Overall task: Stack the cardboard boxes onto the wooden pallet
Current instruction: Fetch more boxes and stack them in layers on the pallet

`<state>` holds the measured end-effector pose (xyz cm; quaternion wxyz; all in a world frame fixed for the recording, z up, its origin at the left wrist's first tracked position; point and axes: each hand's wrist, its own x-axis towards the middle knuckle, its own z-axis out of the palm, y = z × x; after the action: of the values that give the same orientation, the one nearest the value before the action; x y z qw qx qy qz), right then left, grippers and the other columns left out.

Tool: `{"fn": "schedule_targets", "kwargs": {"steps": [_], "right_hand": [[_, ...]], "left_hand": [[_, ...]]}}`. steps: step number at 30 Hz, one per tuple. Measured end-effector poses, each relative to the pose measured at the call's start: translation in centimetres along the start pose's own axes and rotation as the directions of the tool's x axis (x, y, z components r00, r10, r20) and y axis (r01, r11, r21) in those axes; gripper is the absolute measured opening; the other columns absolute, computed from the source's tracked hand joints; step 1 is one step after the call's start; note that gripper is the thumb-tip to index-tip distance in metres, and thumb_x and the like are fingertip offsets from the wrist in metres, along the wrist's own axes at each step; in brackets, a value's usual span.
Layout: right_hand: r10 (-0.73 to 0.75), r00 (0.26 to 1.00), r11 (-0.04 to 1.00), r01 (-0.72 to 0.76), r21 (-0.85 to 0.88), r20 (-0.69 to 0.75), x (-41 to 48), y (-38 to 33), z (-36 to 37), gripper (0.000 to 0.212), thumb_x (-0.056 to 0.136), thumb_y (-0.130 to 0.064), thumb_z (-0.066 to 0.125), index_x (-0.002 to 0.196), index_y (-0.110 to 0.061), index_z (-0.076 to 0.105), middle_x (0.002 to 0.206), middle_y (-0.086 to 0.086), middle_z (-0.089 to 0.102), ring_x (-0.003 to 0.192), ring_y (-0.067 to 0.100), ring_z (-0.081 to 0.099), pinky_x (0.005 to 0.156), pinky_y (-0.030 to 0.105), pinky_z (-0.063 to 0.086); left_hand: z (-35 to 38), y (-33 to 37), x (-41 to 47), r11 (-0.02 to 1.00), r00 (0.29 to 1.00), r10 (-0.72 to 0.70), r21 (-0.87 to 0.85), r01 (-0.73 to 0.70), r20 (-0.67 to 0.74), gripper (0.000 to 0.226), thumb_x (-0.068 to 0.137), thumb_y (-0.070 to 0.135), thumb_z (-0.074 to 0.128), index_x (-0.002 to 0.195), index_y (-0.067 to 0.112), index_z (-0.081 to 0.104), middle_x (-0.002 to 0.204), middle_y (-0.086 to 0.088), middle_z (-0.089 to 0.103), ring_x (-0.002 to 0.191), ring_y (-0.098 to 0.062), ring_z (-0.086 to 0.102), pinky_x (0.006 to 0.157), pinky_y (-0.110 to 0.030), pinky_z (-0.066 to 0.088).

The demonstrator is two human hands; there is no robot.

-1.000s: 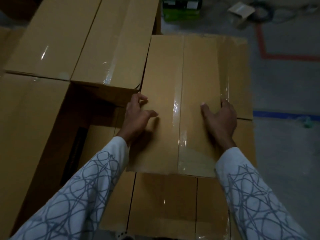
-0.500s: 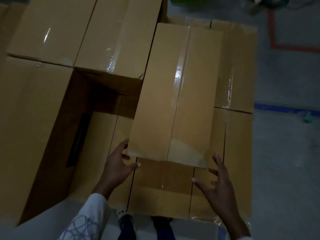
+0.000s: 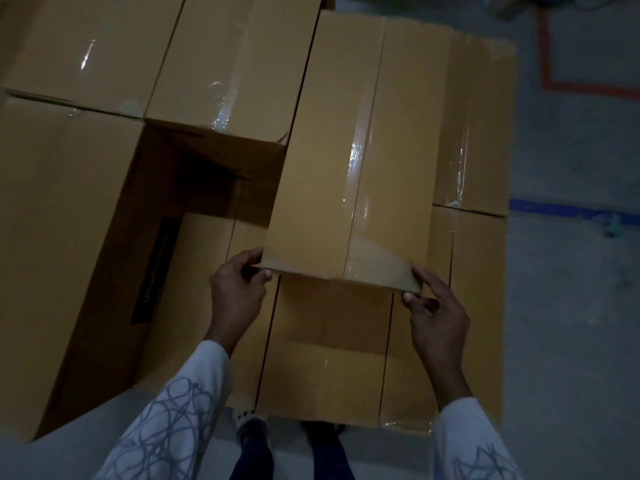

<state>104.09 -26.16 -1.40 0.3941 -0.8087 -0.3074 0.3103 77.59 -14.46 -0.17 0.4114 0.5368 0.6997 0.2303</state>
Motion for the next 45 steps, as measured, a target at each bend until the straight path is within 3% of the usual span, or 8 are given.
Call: {"fn": "schedule_targets", "kwargs": {"steps": [2,4,7,13,18,27,34,45], "right_hand": [[-0.028,0.999,1.0,0.028,-0.012,-0.022,1.3,-0.6,0.2,0.049,0.092,0.004,0.071,0.13,-0.026,0.07,0.147,0.0,0.059,0.114,-0.023,0.051,0.089,0.001,0.046],[-0.052,0.998,0.998,0.05,-0.037,-0.036,2.6,-1.4,0.6,0.047,0.093,0.002,0.07,0.132,-0.024,0.07,0.15,0.001,0.057,0.126,-0.009,0.05,0.099,0.009,0.049],[-0.083,0.996,0.993,0.082,-0.082,-0.016,4.8,-2.6,1.4,0.042,0.094,-0.002,0.07,0.133,-0.019,0.069,0.156,0.003,0.05,0.138,0.01,0.048,0.098,-0.003,0.036],[-0.207,0.972,0.968,0.22,-0.118,0.109,8.1,-4.1,3.2,0.043,0.095,-0.012,0.072,0.136,-0.022,0.067,0.157,-0.003,0.048,0.14,0.019,0.051,0.116,0.049,0.045],[0.009,1.0,0.998,-0.007,0.059,-0.026,10.0,-4.9,4.2,0.072,0.092,-0.008,0.075,0.156,-0.019,0.043,0.161,0.008,0.03,0.131,0.022,0.055,0.1,0.016,0.045],[0.05,0.999,0.983,-0.049,0.177,-0.002,13.4,-5.6,5.3,0.08,0.092,-0.008,0.076,0.159,-0.022,0.036,0.162,0.003,0.037,0.14,0.018,0.049,0.106,0.026,0.047],[-0.01,1.0,0.986,0.01,0.165,0.003,16.1,-5.6,5.9,0.083,0.091,-0.008,0.078,0.16,-0.021,0.034,0.163,0.001,0.036,0.139,0.018,0.048,0.102,0.019,0.046],[-0.052,0.999,0.989,0.052,0.136,-0.006,17.4,-6.0,6.3,0.083,0.09,-0.008,0.078,0.16,-0.017,0.034,0.162,0.004,0.035,0.138,0.019,0.048,0.103,0.013,0.042]], "left_hand": [[0.5,0.3,1.2,0.999,0.999,0.045,0.004,-0.045,0.002,0.041,0.092,0.001,0.067,0.13,0.018,0.066,0.113,0.006,0.07,0.089,0.009,0.066,0.073,-0.007,0.051],[0.9,0.7,2.5,0.998,0.998,0.067,-0.016,-0.067,-0.005,0.04,0.094,0.002,0.065,0.131,0.017,0.066,0.117,0.004,0.07,0.093,0.002,0.068,0.076,-0.009,0.054],[1.6,1.8,4.7,0.996,0.996,0.082,-0.044,-0.084,-0.037,0.036,0.094,0.009,0.067,0.129,0.017,0.067,0.117,0.003,0.071,0.099,-0.003,0.069,0.083,-0.02,0.058],[2.9,3.6,9.6,0.997,0.986,0.08,0.02,-0.078,-0.143,0.013,0.089,0.027,0.076,0.101,0.022,0.078,0.089,0.003,0.076,0.081,-0.01,0.072,0.077,-0.038,0.063],[3.9,4.0,12.3,0.999,0.981,0.04,0.01,-0.038,-0.189,0.01,0.085,0.032,0.079,0.091,0.025,0.08,0.083,0.004,0.076,0.079,-0.014,0.072,0.078,-0.041,0.061],[5.1,5.5,15.3,0.998,0.972,-0.026,-0.068,0.01,-0.235,0.02,0.08,0.045,0.081,0.086,0.026,0.079,0.081,0.005,0.076,0.077,-0.015,0.074,0.075,-0.041,0.063],[5.7,6.1,17.5,0.999,0.964,-0.039,-0.032,0.032,-0.261,0.03,0.079,0.053,0.08,0.066,0.028,0.07,0.068,0.005,0.073,0.067,-0.013,0.073,0.071,-0.04,0.064],[5.9,6.4,19.6,0.996,0.951,-0.084,-0.017,0.083,-0.298,0.04,0.072,0.058,0.083,0.072,0.019,0.076,0.067,0.001,0.073,0.066,-0.017,0.073,0.071,-0.041,0.064]]}}
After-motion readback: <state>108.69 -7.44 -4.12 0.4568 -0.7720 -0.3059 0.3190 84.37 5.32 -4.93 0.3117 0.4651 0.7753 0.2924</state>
